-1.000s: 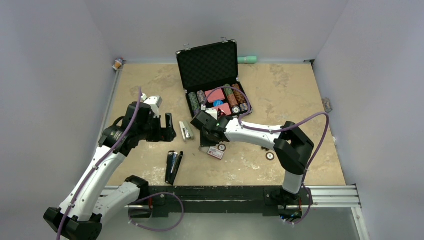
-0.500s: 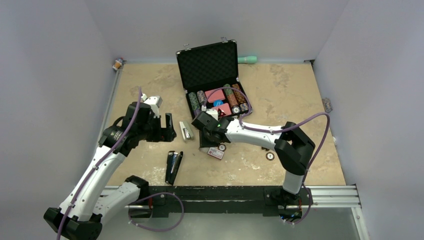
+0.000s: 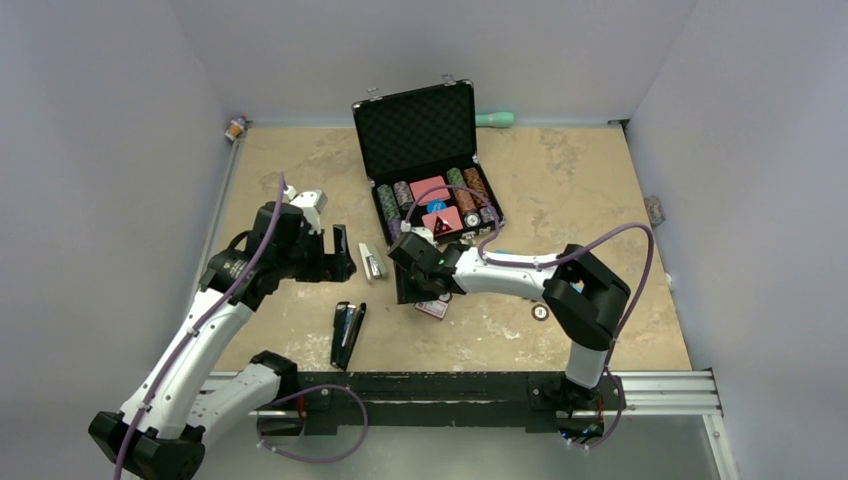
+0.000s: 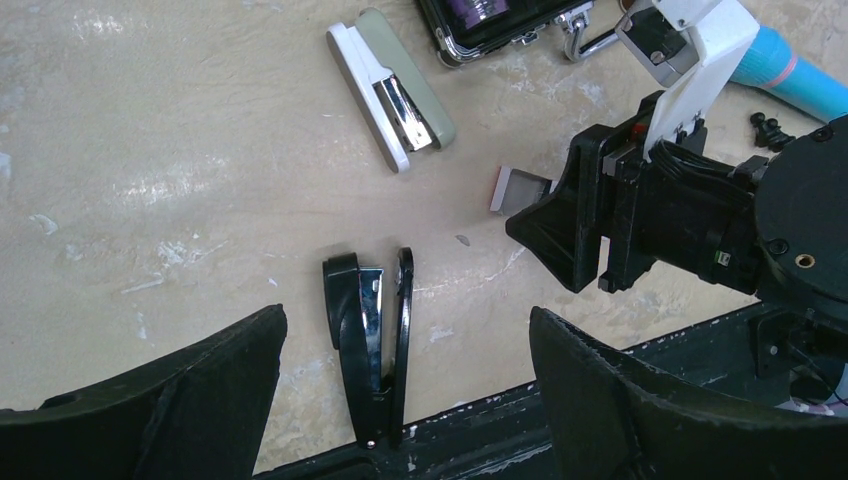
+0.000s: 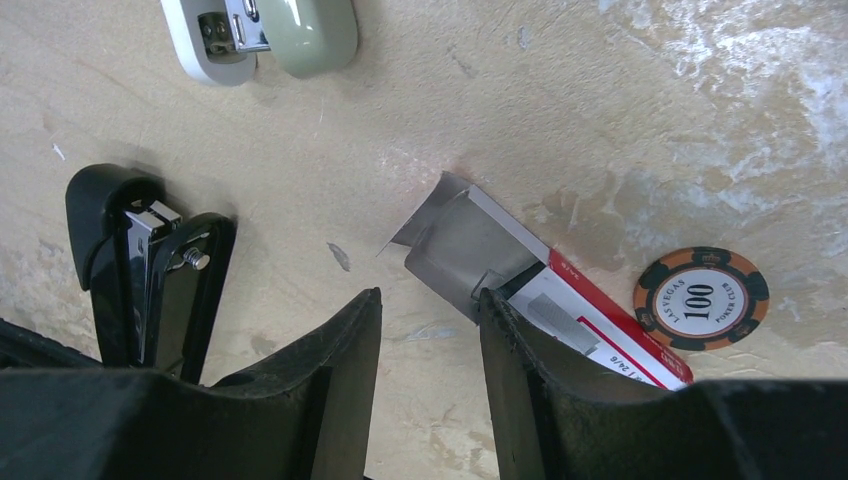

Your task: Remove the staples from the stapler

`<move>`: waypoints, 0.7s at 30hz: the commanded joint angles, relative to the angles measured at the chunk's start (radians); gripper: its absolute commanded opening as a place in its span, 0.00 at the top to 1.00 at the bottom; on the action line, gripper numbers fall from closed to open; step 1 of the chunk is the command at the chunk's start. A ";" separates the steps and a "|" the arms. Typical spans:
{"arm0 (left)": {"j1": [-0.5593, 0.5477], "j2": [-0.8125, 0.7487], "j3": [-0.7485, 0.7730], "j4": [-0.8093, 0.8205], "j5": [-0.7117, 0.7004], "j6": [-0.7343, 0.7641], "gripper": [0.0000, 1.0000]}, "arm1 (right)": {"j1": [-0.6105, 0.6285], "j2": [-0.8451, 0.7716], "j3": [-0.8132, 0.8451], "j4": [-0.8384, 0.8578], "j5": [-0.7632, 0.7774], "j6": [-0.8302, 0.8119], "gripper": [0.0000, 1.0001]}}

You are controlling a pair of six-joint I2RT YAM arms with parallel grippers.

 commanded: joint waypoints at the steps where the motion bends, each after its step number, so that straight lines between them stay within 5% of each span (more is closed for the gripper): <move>1: 0.004 0.003 -0.005 0.025 0.008 -0.010 0.06 | 0.003 -0.010 -0.022 0.078 -0.026 -0.028 0.56; 16: 0.004 0.003 -0.006 0.017 -0.013 -0.009 0.06 | 0.003 0.014 -0.039 0.069 -0.046 -0.057 0.56; 21: 0.004 -0.009 -0.043 0.100 0.084 -0.076 0.09 | 0.002 -0.040 -0.014 0.071 -0.056 -0.064 0.54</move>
